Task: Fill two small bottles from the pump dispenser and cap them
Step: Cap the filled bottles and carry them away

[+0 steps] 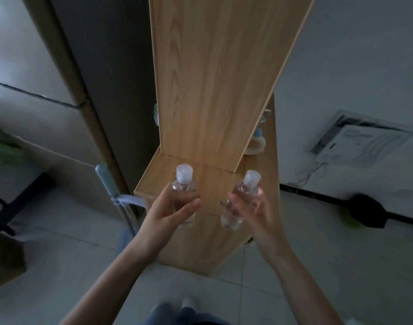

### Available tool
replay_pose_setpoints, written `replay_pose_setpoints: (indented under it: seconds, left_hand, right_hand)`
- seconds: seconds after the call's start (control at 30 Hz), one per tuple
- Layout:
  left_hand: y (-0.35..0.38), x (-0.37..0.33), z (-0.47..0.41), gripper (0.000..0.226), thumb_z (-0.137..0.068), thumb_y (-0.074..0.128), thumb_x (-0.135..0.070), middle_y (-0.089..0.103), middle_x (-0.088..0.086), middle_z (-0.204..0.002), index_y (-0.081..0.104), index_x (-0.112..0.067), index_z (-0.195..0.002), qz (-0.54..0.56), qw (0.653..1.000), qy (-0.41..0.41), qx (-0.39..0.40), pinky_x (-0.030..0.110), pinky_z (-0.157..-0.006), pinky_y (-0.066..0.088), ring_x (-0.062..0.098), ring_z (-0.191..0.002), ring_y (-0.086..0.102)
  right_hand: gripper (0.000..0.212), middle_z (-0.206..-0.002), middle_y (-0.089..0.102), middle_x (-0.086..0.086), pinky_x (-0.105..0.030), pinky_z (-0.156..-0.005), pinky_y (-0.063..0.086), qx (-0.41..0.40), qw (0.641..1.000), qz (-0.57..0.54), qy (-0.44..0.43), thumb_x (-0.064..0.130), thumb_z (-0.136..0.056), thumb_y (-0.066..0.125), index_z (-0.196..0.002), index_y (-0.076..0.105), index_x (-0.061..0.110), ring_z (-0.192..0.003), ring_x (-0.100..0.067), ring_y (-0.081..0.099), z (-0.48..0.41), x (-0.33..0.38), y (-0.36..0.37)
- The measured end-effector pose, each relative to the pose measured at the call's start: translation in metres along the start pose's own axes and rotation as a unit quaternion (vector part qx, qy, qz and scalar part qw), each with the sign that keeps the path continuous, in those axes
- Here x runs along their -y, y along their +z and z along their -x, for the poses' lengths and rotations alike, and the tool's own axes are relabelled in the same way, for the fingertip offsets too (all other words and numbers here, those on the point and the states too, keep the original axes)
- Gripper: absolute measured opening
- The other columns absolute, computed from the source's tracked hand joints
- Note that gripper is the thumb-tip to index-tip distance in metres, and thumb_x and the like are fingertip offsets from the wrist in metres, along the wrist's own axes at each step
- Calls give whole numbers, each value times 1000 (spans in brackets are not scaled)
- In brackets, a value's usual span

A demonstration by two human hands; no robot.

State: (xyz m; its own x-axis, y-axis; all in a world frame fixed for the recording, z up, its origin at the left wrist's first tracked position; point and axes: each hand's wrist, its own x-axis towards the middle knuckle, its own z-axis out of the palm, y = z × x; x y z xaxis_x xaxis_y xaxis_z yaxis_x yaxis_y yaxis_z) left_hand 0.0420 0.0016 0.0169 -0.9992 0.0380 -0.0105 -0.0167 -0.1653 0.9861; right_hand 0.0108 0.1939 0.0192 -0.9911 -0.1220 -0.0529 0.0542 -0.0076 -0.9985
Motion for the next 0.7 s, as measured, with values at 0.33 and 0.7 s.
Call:
replay_pose_setpoints:
  seconds: [0.33, 0.7]
  left_hand:
    - [5, 21, -76, 29, -82, 66, -11, 67, -7, -94, 59, -34, -98, -1, 1000, 26, 12, 25, -80, 53, 11, -92, 64]
    - [2, 37, -96, 26, -82, 67, -7, 68, -12, -87, 58, -26, -98, -18, 998, 36, 37, 19, -74, 52, 6, -85, 65]
  right_hand:
    - [25, -95, 70, -4, -9, -66, 49, -17, 999, 24, -19, 10, -82, 69, -106, 63, 9, -80, -1, 67, -45, -8, -3]
    - [36, -86, 72, 15, -11, -69, 50, -32, 998, 46, -16, 20, -71, 76, -103, 61, 21, -80, 0, 68, -56, -28, -7]
